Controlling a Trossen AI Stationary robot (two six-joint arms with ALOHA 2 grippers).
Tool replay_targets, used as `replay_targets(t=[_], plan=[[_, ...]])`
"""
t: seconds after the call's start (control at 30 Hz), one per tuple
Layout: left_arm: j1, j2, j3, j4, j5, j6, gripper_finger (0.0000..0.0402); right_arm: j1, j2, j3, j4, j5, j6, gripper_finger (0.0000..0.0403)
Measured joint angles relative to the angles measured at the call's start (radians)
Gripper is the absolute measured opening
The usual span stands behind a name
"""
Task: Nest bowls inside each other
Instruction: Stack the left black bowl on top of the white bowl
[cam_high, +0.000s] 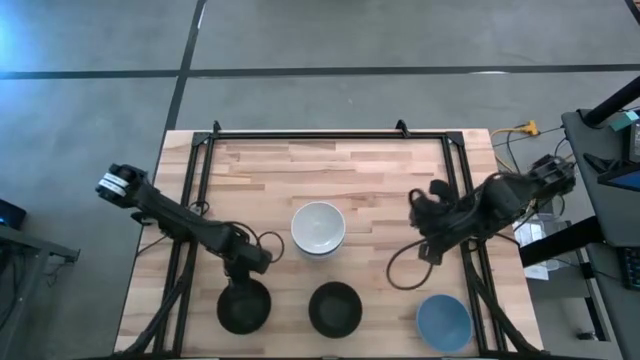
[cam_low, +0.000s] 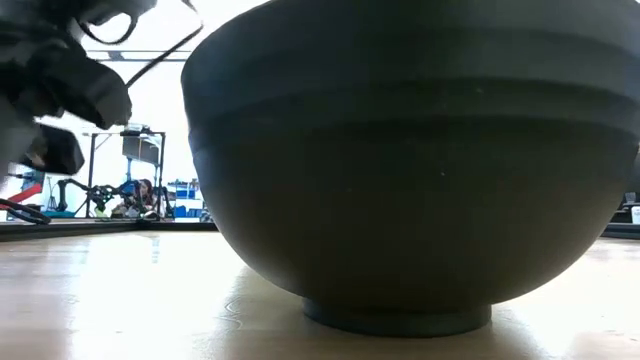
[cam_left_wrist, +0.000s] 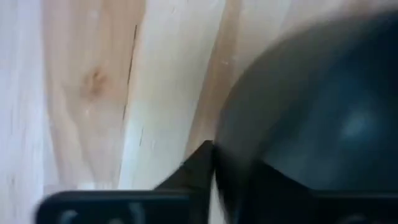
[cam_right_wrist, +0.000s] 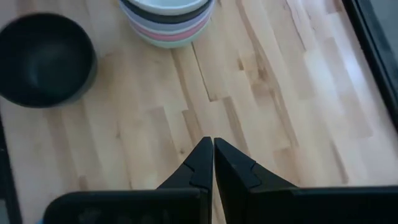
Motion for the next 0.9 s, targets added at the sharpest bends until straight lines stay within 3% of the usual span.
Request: replay_targets(t=[0.2,0.33,0.47,0.63,0.77,0.9], plan=[[0.024,-0.179,0.031,-0.114,0.015,-0.078,0.0003,0.0,-0.146,-0.137,0.11,0.0,0.016,0.0009],[0.075,-0.282,0.144,-0.222,-0.12,-0.079,0.0001,0.0,-0.23,-0.257,0.213,0.024,0.008,0.0009],[0.208,-0.307,0.28,-0.218,-0.214,-0.075,0.0001,0.0,-0.302,-0.396,0.346,0.045,0.008,0.0009],[0.431,-0.218,0.453,-0.154,-0.182,-0.07,0.0001,0.0,-0.352,-0.549,0.563,0.045,0.019,0.0009],[0.6,-0.085,0.578,-0.071,0.0,-0.066,0.0001,0.0,-0.363,-0.624,0.728,0.044,0.057,0.0009],[0.683,0.075,0.711,-0.144,0.063,-0.012,0.0,0.0,-0.354,-0.646,0.822,0.022,0.068,0.0009]])
